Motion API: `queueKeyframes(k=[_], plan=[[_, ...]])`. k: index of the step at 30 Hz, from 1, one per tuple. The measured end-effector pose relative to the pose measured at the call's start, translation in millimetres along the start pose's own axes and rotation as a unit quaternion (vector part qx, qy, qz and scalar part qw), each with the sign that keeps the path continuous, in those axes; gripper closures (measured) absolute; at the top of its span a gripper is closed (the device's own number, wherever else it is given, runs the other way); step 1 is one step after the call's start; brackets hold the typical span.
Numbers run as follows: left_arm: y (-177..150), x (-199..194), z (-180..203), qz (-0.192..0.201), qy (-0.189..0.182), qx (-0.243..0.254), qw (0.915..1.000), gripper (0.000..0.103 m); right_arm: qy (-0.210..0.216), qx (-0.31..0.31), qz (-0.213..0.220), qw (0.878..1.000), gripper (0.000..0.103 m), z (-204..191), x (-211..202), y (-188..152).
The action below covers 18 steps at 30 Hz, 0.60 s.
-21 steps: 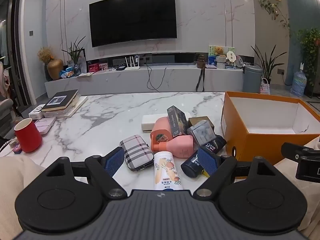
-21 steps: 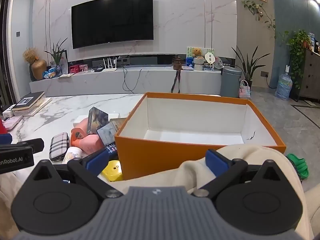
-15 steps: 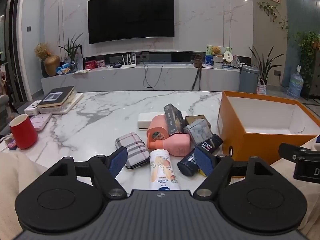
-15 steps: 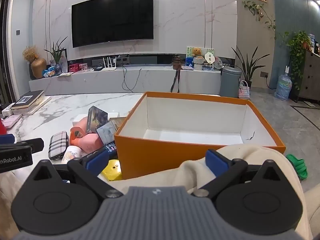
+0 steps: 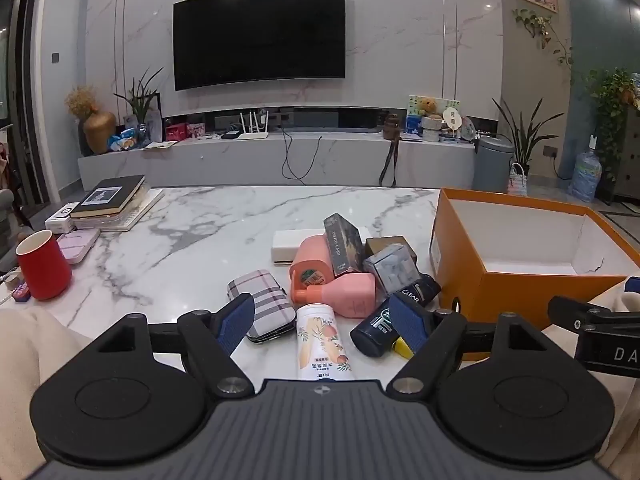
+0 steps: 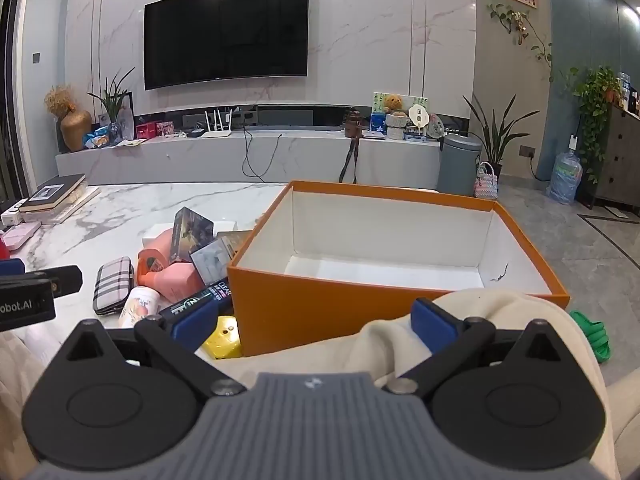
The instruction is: Organize rigid objects
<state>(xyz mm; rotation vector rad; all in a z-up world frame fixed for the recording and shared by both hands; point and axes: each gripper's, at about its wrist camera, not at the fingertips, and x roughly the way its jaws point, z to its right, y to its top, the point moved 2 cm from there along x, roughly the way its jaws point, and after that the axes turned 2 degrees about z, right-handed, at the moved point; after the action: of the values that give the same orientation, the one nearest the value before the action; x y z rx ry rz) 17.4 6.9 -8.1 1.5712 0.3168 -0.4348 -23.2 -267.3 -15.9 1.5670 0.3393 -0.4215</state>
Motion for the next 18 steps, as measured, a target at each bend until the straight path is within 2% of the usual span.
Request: queueKeyframes(k=[18], plan=[[-1.5,0.7,-0.6,-0.002,0.002,-0.001,1.0,0.015,-0.015,-0.023,-0.008,1.0,0.002,-6.3,-0.7,0.8]])
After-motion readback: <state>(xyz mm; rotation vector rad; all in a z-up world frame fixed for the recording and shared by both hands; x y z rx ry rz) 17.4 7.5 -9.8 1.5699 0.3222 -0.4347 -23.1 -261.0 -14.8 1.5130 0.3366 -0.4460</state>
